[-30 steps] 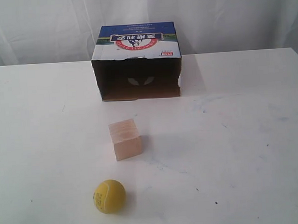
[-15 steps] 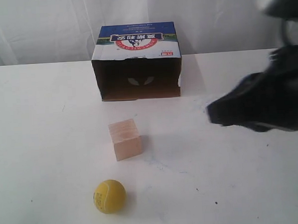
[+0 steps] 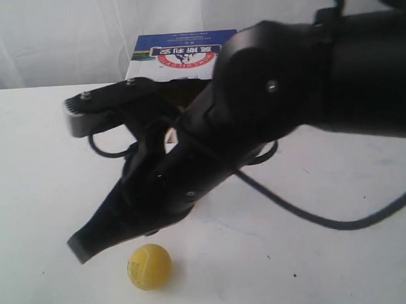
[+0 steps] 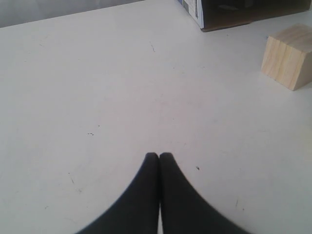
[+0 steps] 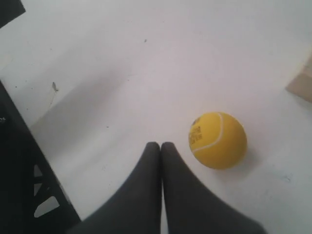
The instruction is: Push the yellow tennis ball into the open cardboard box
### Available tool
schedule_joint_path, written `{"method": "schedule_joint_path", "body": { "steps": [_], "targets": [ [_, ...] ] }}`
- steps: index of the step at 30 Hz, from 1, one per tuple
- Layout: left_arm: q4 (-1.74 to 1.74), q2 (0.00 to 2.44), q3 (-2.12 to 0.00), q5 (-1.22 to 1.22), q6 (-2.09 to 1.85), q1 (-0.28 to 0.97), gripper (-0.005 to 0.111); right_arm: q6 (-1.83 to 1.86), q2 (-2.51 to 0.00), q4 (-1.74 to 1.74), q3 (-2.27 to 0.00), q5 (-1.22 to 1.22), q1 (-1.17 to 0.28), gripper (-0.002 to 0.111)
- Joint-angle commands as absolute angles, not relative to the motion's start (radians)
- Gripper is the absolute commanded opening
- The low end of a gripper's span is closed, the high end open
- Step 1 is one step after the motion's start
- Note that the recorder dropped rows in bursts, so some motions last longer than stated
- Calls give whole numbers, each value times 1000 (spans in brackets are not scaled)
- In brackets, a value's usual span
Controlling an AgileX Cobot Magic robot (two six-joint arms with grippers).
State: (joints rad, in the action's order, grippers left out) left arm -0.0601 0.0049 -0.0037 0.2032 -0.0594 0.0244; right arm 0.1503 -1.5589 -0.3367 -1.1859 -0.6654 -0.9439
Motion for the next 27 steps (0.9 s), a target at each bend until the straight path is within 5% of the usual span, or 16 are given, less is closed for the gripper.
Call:
{"method": "schedule_joint_path", "body": {
  "steps": [1, 27],
  "targets": [
    [-63, 0, 0, 204, -52, 22, 0, 164, -1651, -332, -1232, -641, -982, 0],
    [-63, 0, 0, 204, -52, 22, 0, 167, -1869, -210, -1260, -535, -1006, 0]
  ]
}}
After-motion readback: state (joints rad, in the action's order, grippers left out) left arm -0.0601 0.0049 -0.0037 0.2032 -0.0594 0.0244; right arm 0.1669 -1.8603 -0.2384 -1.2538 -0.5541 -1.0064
